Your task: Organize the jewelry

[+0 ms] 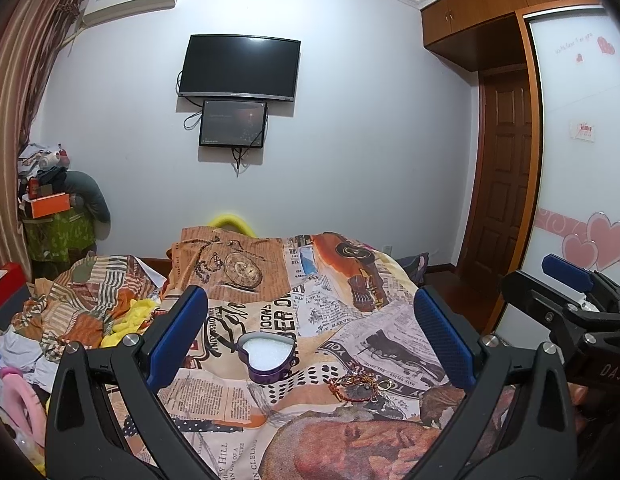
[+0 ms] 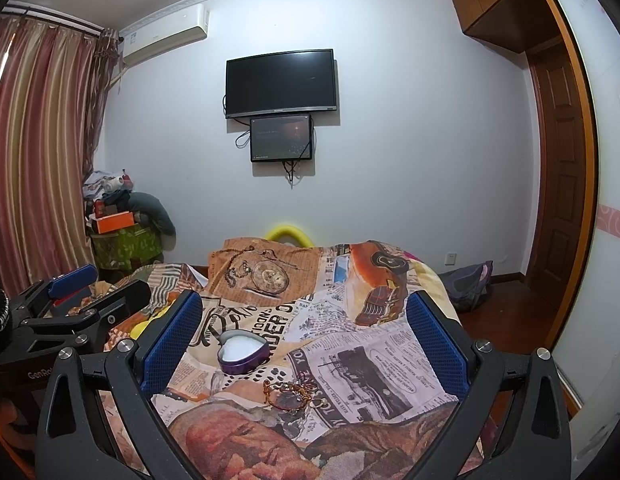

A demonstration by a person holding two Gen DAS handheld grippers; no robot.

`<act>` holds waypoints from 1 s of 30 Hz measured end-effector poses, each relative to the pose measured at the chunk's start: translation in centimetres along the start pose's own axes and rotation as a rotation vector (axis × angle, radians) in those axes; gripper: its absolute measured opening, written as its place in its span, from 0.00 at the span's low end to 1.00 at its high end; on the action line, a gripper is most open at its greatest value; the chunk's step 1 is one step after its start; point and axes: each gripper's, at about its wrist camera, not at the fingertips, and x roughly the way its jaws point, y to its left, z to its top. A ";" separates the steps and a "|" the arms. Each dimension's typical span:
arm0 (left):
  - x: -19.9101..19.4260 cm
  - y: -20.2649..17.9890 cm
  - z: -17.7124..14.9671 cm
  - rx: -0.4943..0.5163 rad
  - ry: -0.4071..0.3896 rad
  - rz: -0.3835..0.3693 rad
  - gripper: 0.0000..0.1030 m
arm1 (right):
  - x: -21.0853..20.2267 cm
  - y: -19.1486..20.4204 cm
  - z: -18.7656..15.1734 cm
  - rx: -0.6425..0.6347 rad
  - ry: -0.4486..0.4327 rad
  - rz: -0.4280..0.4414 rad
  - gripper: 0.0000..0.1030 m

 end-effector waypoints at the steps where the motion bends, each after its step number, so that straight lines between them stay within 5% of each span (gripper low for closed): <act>1: 0.0 0.0 0.0 0.001 0.000 0.000 1.00 | 0.0 0.0 0.0 0.000 0.000 0.001 0.98; 21: 1.7 0.4 -0.4 -0.001 0.033 0.001 1.00 | 1.6 -0.4 -0.3 0.004 0.048 -0.003 0.98; 30: 6.0 1.0 -2.5 -0.002 0.153 0.006 1.00 | 5.4 -1.8 -2.7 -0.001 0.160 -0.035 0.98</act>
